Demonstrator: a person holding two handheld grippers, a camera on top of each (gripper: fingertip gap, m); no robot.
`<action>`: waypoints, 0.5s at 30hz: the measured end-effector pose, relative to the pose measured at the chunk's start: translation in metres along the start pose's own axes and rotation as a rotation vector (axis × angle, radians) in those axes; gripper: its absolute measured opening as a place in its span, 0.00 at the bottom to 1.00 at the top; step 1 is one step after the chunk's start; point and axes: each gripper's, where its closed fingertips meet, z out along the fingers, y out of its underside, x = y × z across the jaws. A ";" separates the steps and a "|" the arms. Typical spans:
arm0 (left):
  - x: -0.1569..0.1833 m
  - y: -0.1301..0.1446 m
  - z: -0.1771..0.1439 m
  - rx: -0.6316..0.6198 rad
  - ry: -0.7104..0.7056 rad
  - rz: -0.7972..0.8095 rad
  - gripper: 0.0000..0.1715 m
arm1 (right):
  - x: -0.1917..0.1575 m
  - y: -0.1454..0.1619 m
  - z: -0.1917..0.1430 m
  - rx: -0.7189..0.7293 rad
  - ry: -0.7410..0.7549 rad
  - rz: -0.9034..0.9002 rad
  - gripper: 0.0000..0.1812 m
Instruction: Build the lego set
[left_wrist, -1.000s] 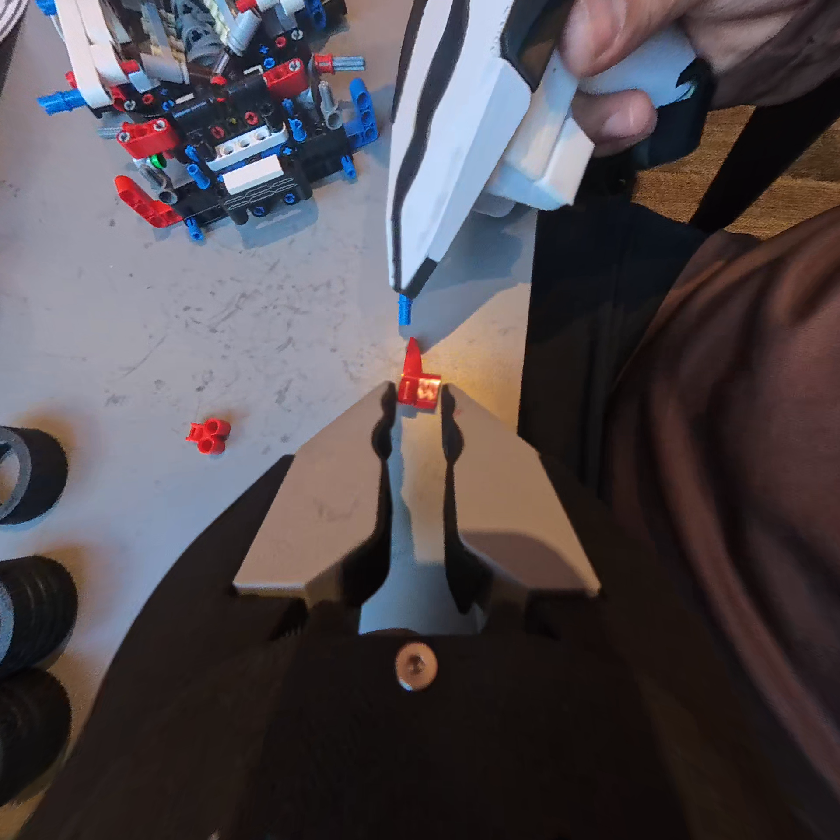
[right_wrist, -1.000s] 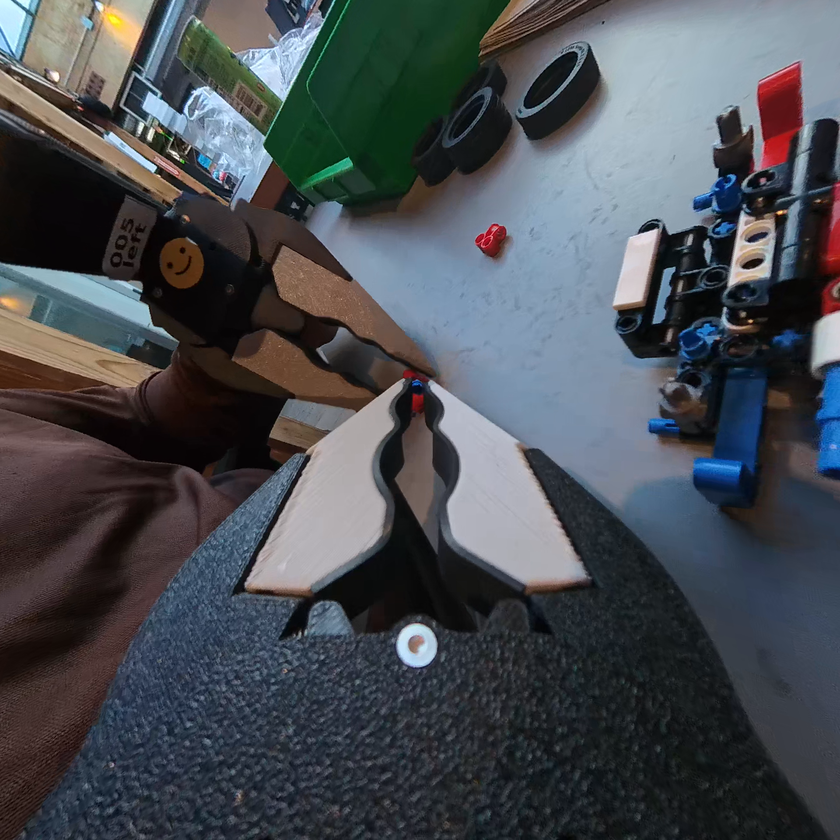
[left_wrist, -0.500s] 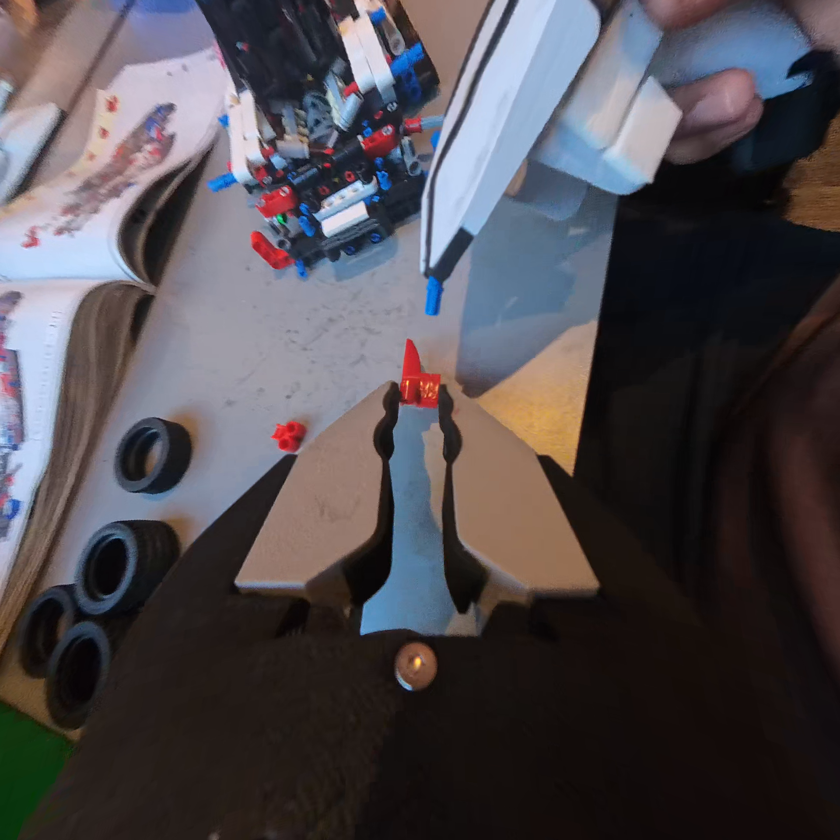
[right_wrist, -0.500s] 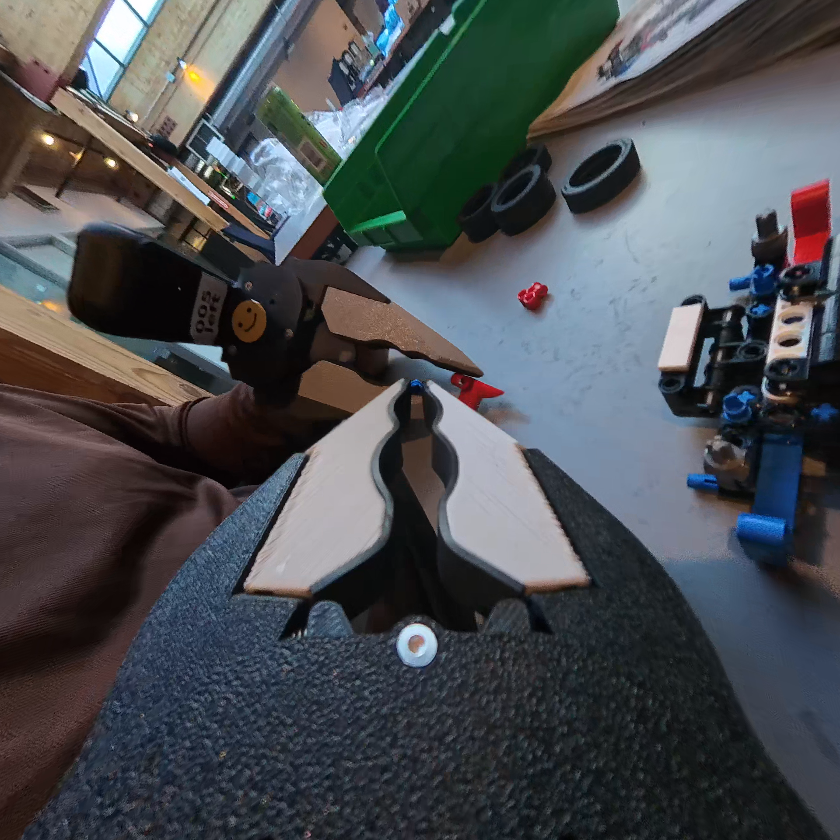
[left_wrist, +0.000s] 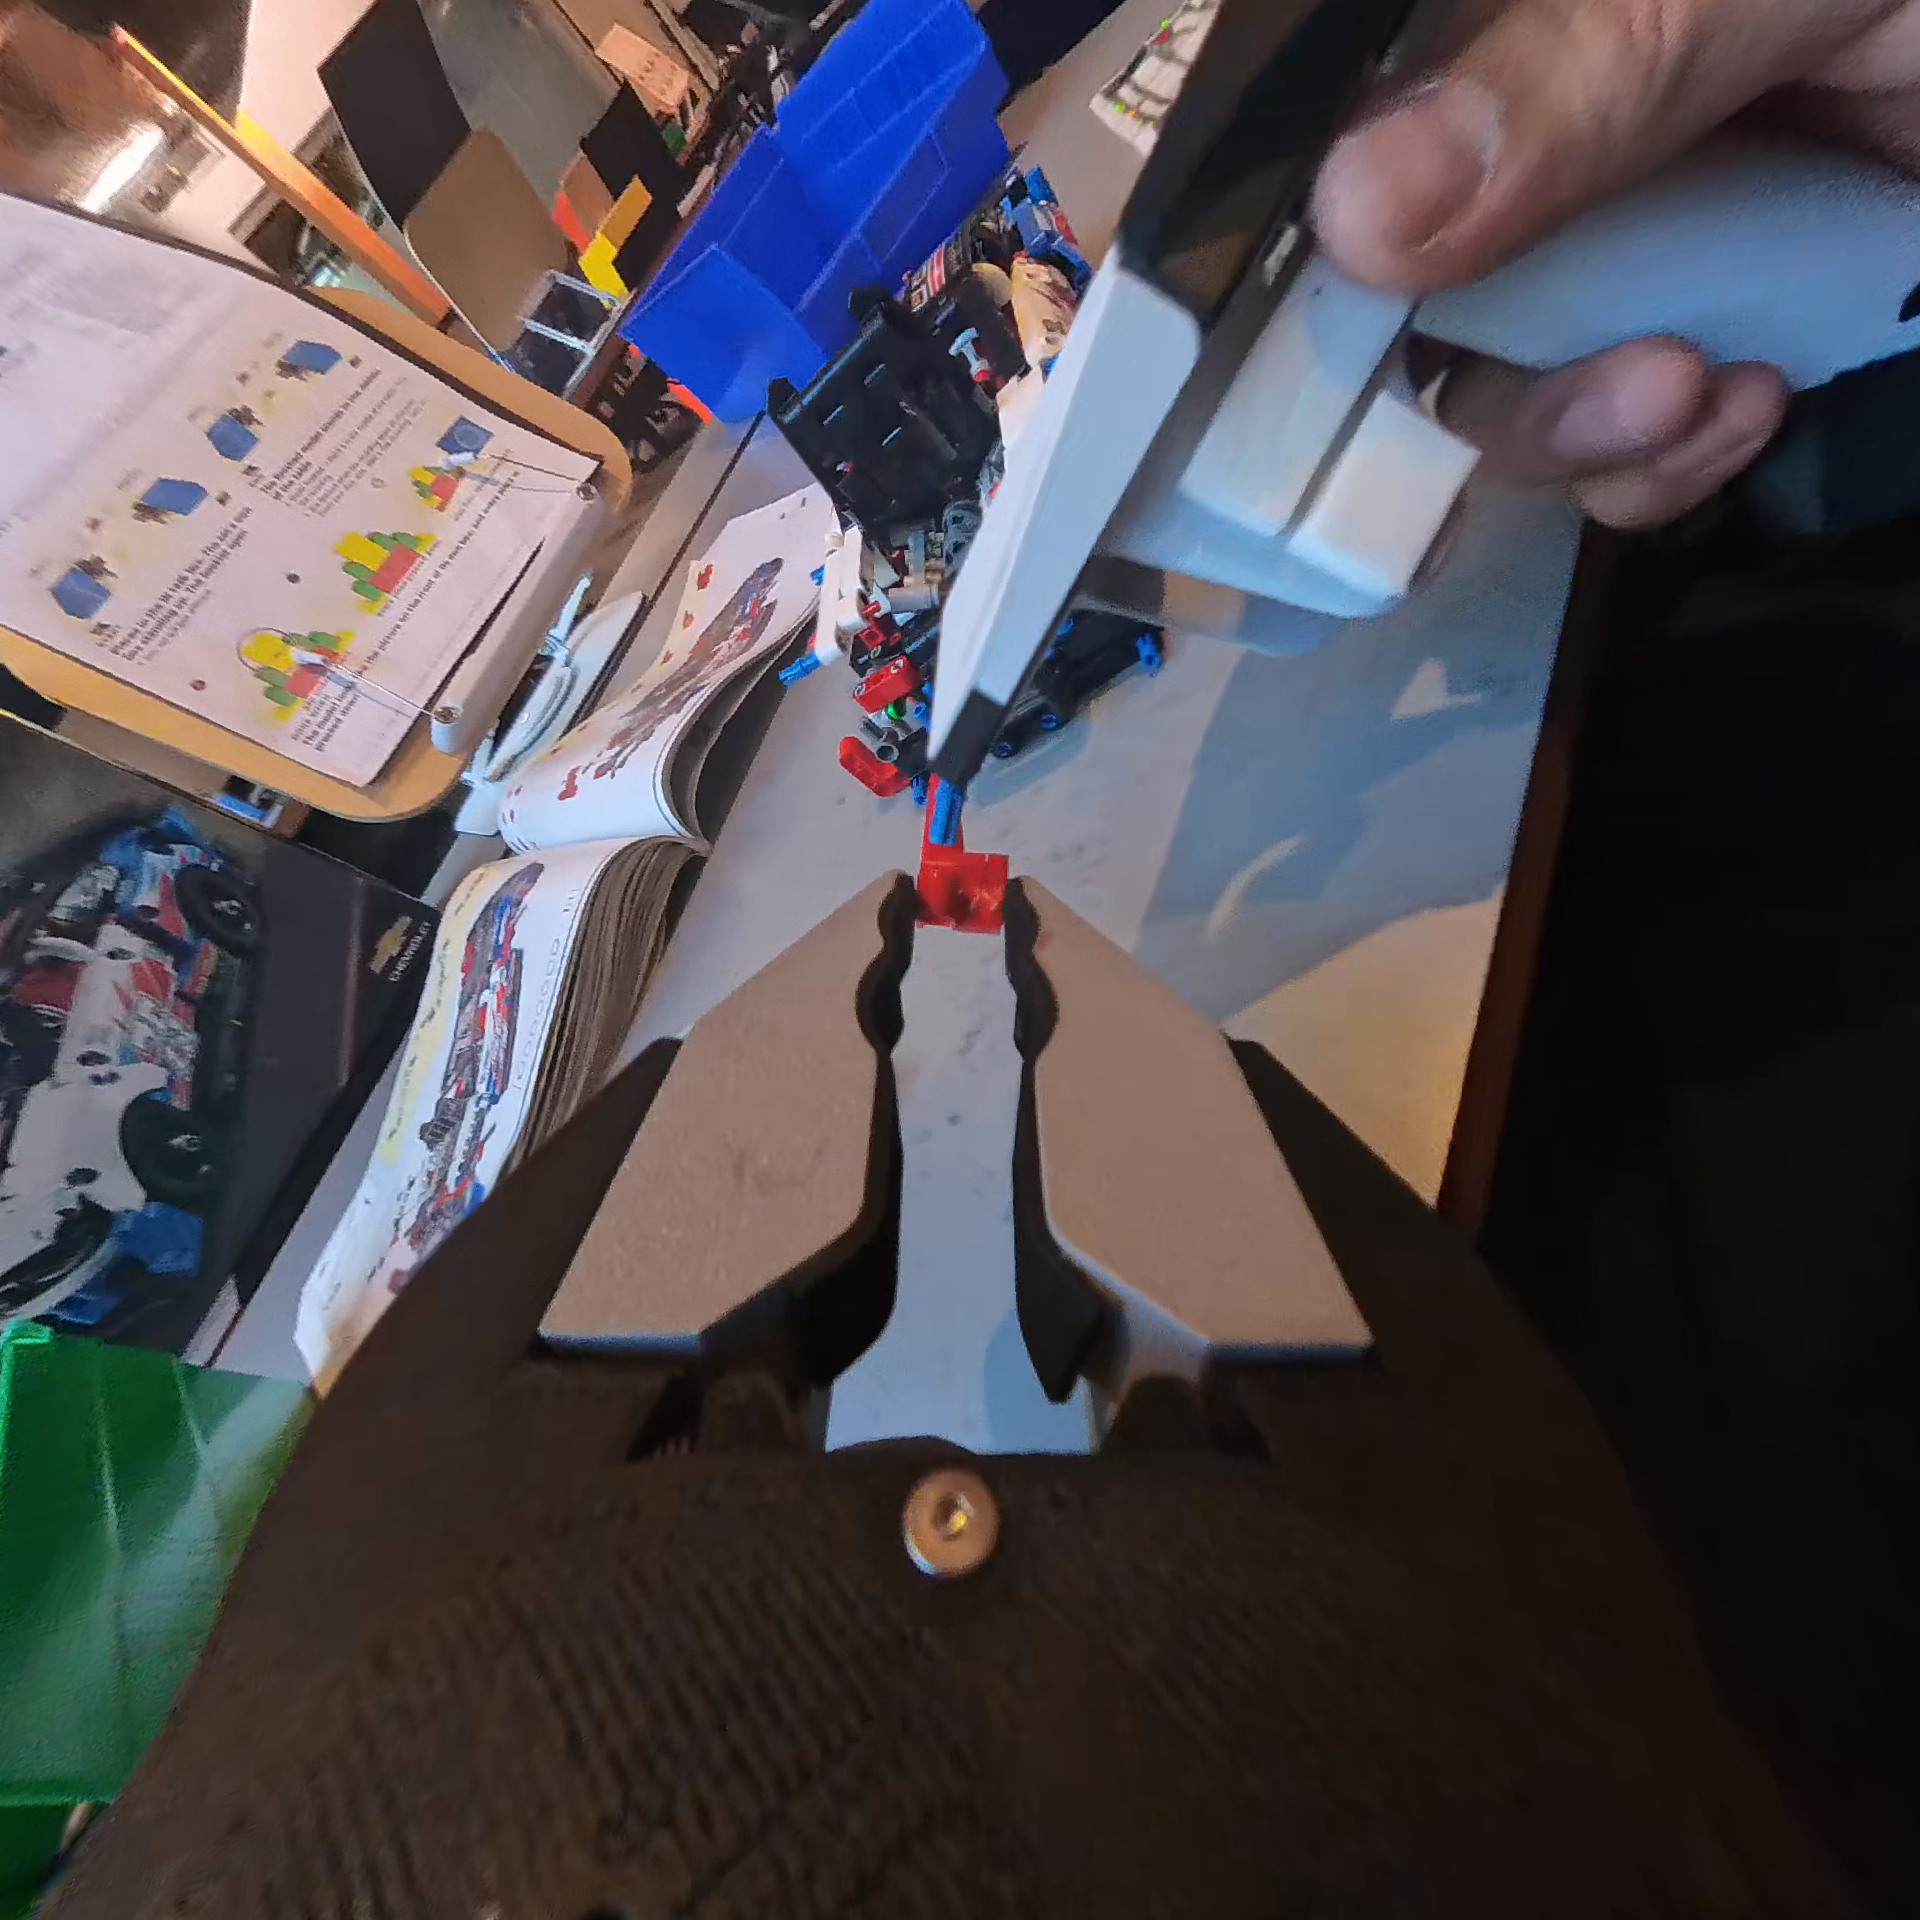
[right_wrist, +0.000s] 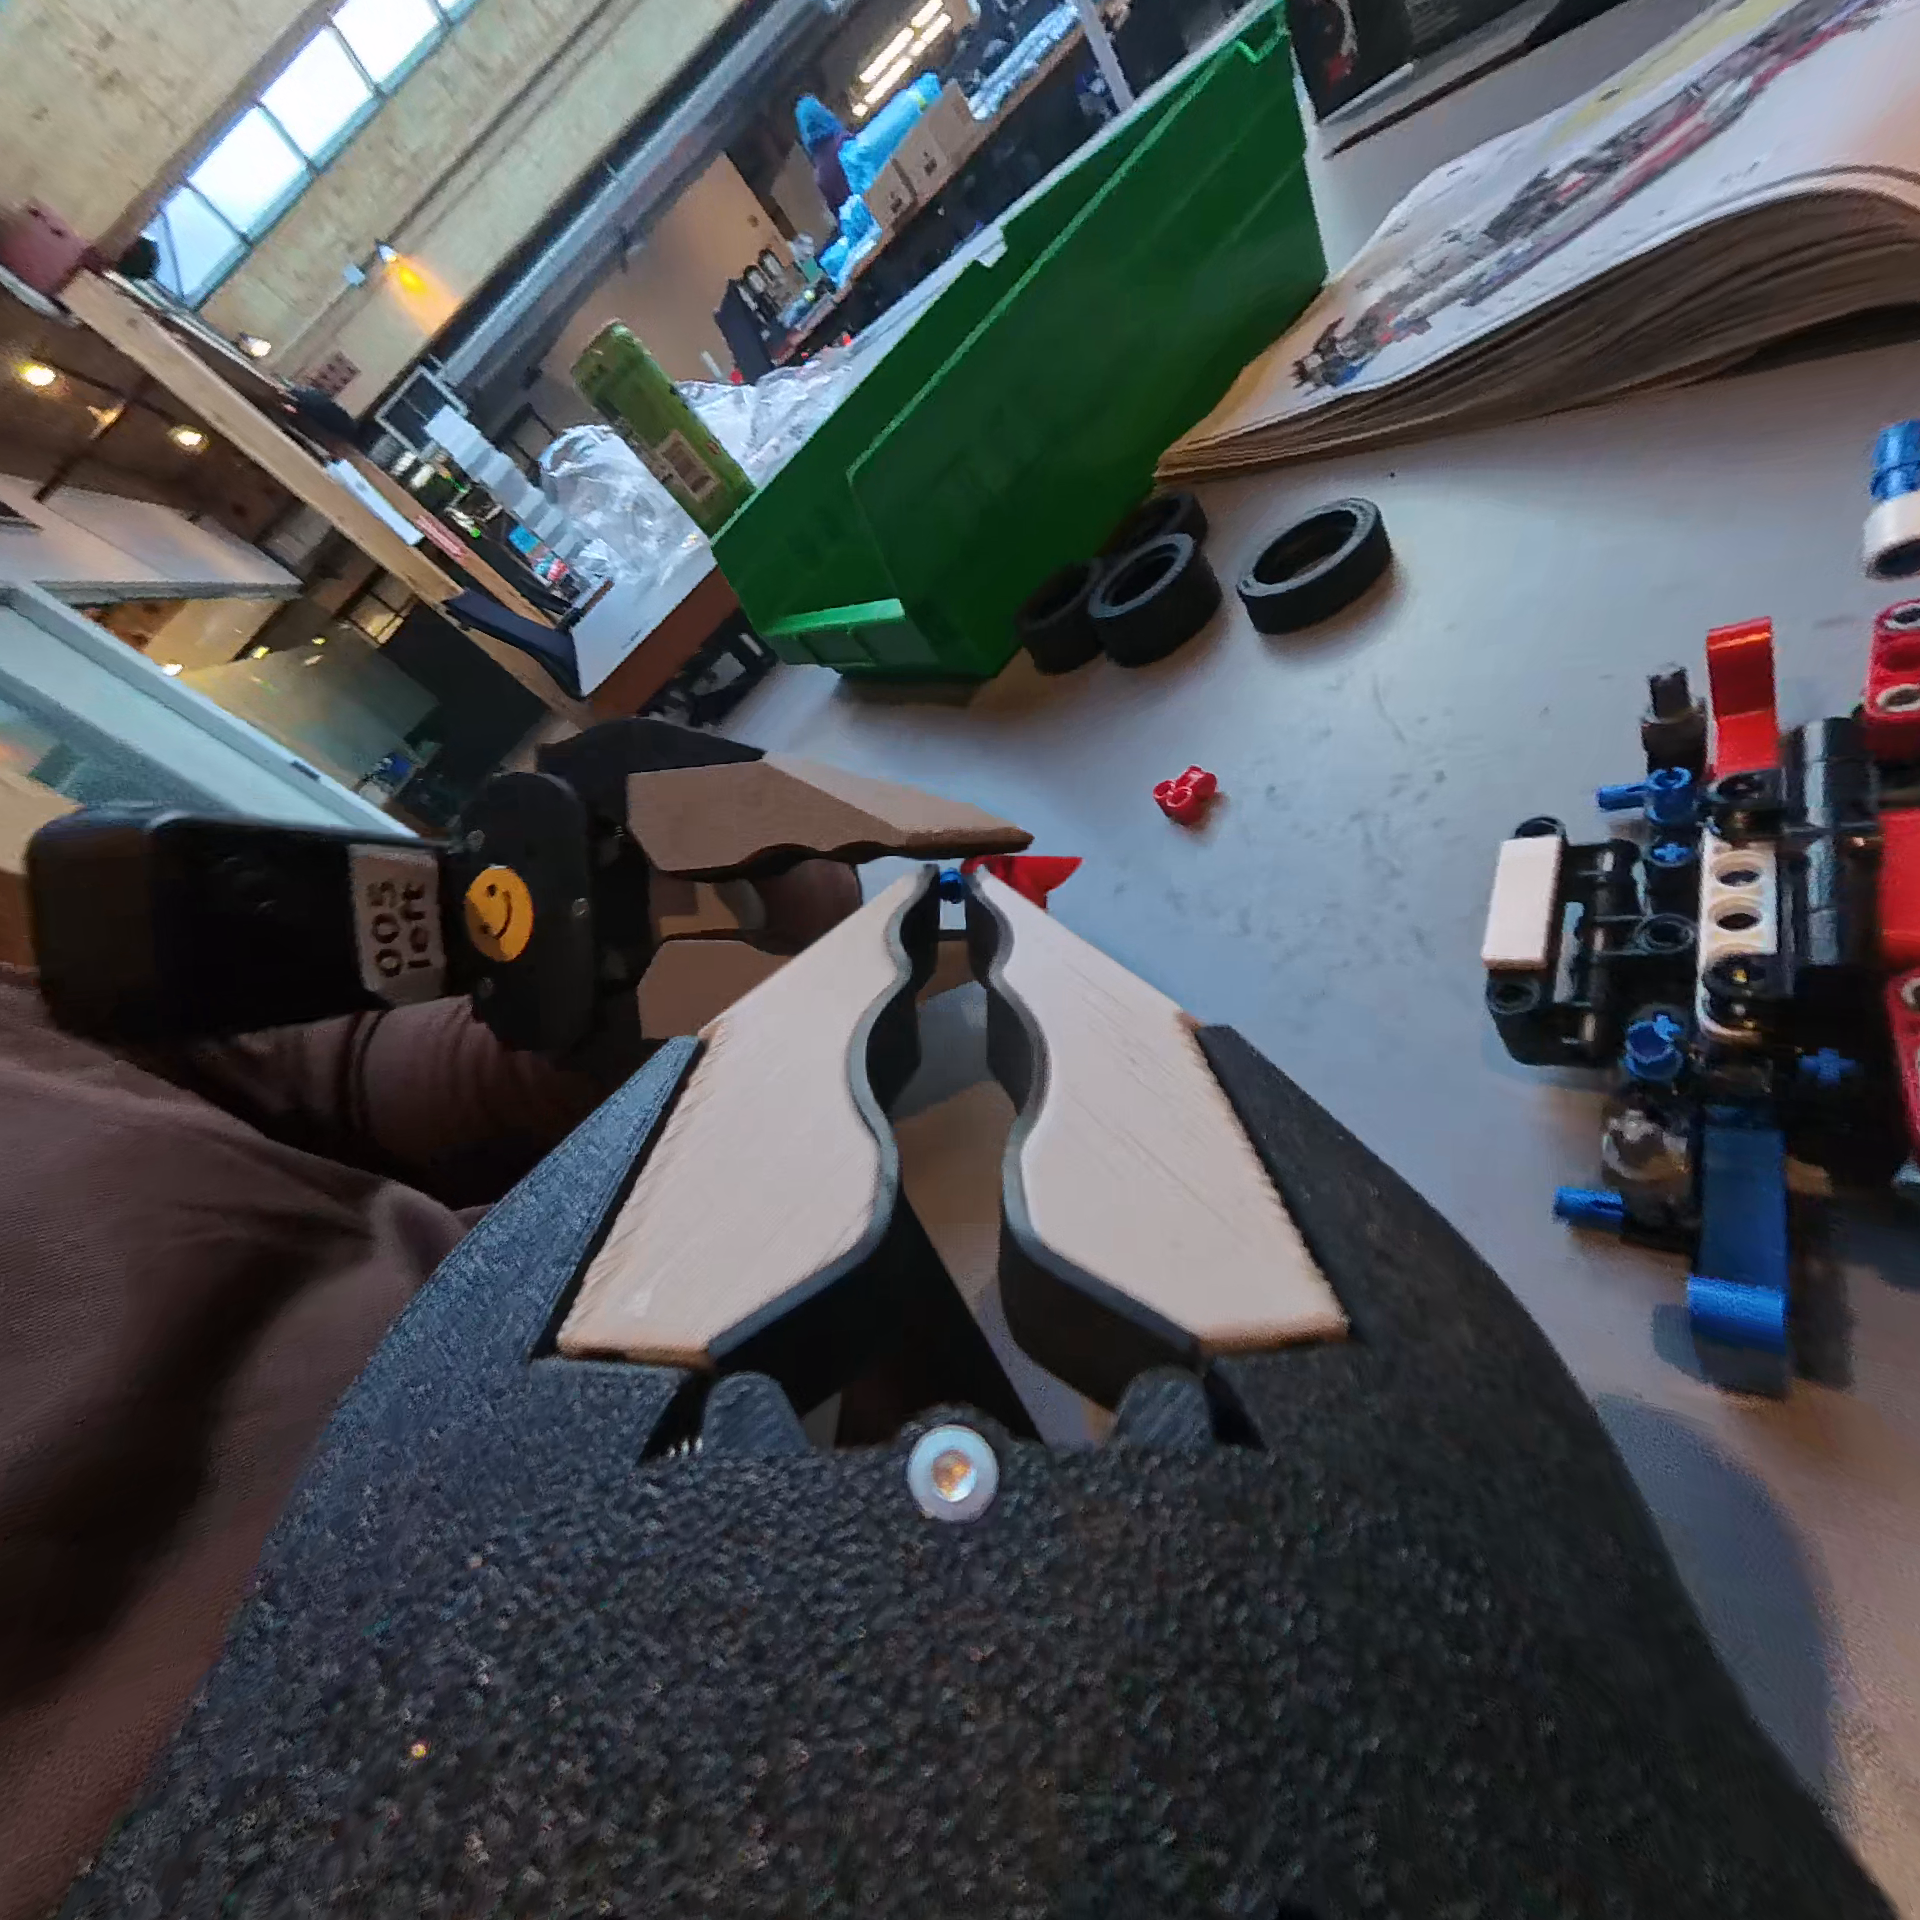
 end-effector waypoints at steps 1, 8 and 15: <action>0.001 0.000 0.001 -0.005 -0.006 0.014 0.08 | 0.003 0.002 0.001 -0.005 0.018 0.008 0.02; -0.001 0.002 0.004 -0.032 -0.049 0.038 0.08 | 0.011 0.002 0.004 0.007 0.045 0.068 0.02; -0.001 -0.001 0.003 -0.016 -0.065 0.056 0.08 | 0.013 0.002 0.005 0.036 -0.004 0.192 0.02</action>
